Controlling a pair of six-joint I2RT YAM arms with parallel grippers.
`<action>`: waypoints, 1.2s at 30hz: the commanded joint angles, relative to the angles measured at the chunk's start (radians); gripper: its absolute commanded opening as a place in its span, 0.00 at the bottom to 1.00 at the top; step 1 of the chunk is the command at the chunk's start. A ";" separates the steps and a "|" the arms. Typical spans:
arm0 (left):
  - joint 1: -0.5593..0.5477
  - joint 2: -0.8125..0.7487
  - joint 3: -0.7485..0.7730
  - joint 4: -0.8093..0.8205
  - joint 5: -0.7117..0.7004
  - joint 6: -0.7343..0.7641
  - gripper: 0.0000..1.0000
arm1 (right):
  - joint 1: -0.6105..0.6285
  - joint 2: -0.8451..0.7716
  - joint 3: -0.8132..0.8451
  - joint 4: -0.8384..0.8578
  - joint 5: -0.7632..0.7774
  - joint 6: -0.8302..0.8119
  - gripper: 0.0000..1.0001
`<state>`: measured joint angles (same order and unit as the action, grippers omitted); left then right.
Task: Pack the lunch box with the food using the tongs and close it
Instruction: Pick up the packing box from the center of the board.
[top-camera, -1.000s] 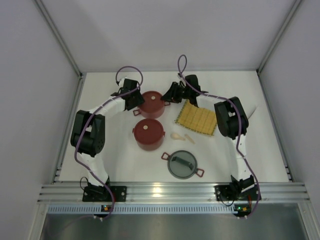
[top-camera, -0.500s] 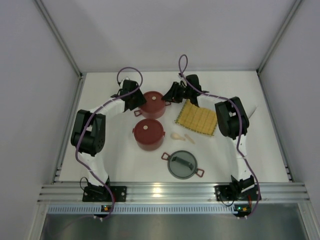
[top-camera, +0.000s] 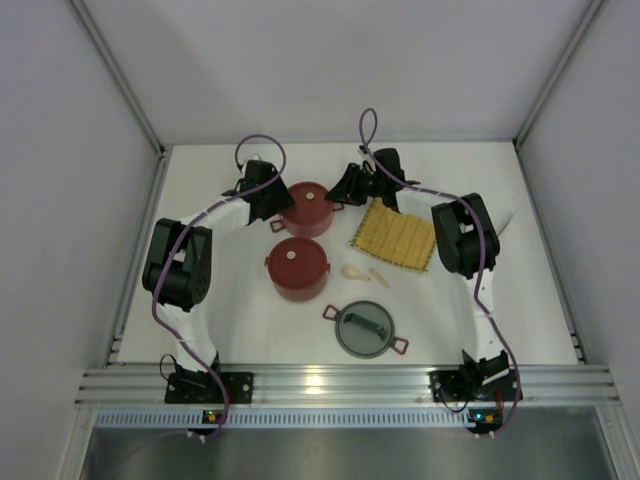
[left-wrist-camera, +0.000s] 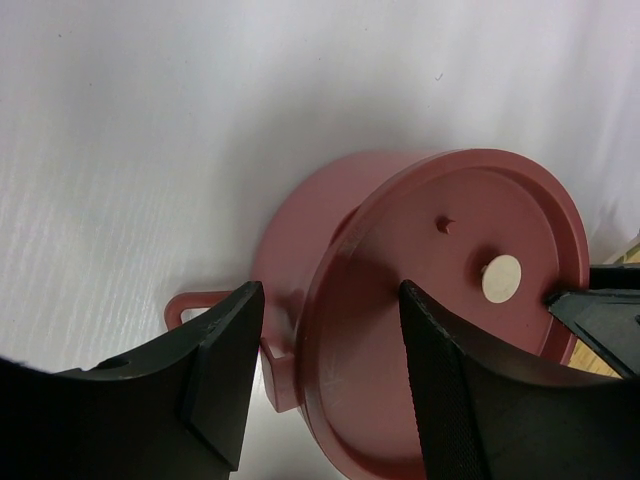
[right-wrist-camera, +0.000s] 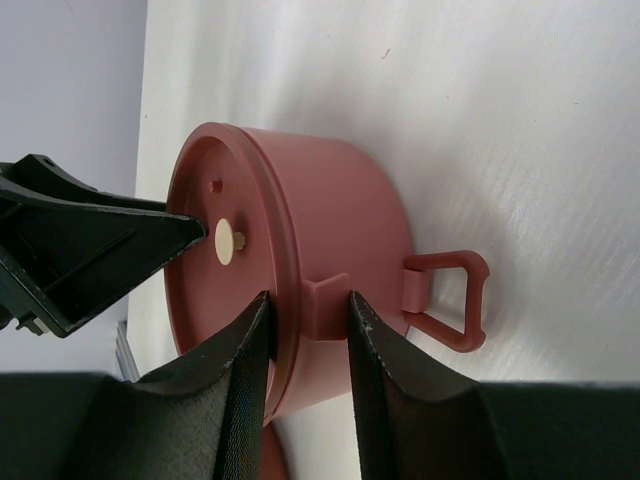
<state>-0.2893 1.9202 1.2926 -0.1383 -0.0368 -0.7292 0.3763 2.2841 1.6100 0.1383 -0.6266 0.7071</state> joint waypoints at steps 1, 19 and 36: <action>-0.005 0.059 -0.065 -0.135 0.009 0.054 0.61 | -0.019 -0.049 -0.008 -0.075 -0.005 -0.041 0.00; 0.013 0.082 -0.059 -0.123 0.074 0.059 0.62 | -0.028 -0.038 -0.010 -0.068 -0.013 -0.032 0.00; 0.067 -0.059 -0.251 0.040 0.228 0.004 0.69 | -0.050 -0.055 -0.050 -0.034 -0.009 -0.015 0.00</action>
<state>-0.2340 1.8599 1.1110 0.0345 0.1894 -0.7544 0.3584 2.2704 1.5898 0.1284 -0.6487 0.7029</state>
